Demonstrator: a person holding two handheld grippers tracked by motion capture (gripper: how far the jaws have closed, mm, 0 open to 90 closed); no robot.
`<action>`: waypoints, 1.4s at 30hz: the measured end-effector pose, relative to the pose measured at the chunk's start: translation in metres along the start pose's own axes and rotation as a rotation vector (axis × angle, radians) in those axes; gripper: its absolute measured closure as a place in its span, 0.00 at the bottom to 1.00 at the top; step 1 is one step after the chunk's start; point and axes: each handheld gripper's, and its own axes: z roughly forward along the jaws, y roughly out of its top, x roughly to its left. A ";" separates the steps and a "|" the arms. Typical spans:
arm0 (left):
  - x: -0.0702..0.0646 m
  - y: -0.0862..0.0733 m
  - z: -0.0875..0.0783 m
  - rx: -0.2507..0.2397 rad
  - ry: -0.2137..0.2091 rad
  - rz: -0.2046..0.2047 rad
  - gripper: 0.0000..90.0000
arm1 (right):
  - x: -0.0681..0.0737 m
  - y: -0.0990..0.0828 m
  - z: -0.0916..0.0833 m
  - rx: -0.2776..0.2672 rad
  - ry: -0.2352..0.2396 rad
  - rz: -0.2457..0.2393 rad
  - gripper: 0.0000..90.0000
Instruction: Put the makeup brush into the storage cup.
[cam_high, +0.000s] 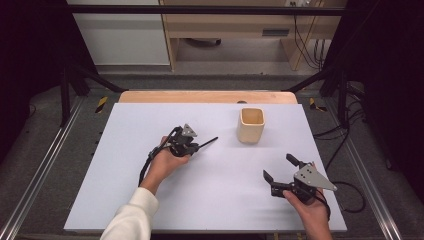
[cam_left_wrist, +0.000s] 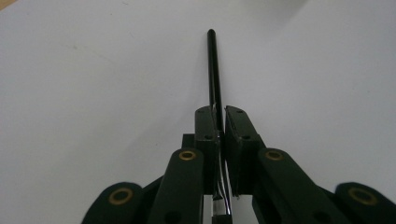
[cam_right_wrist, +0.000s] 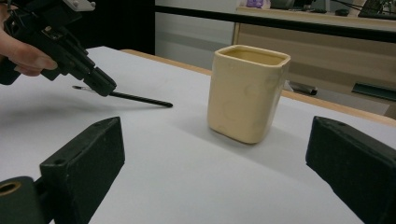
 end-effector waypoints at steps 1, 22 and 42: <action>0.000 0.000 -0.001 0.000 -0.003 -0.001 0.93 | 0.000 0.000 0.000 0.000 0.000 -0.002 0.05; -0.008 0.006 -0.038 -0.080 -0.035 0.018 0.93 | 0.008 0.000 0.004 0.018 0.018 -0.042 0.04; -0.042 0.016 -0.057 -0.098 -0.101 0.104 0.93 | 0.019 0.001 0.010 0.035 0.044 -0.086 0.04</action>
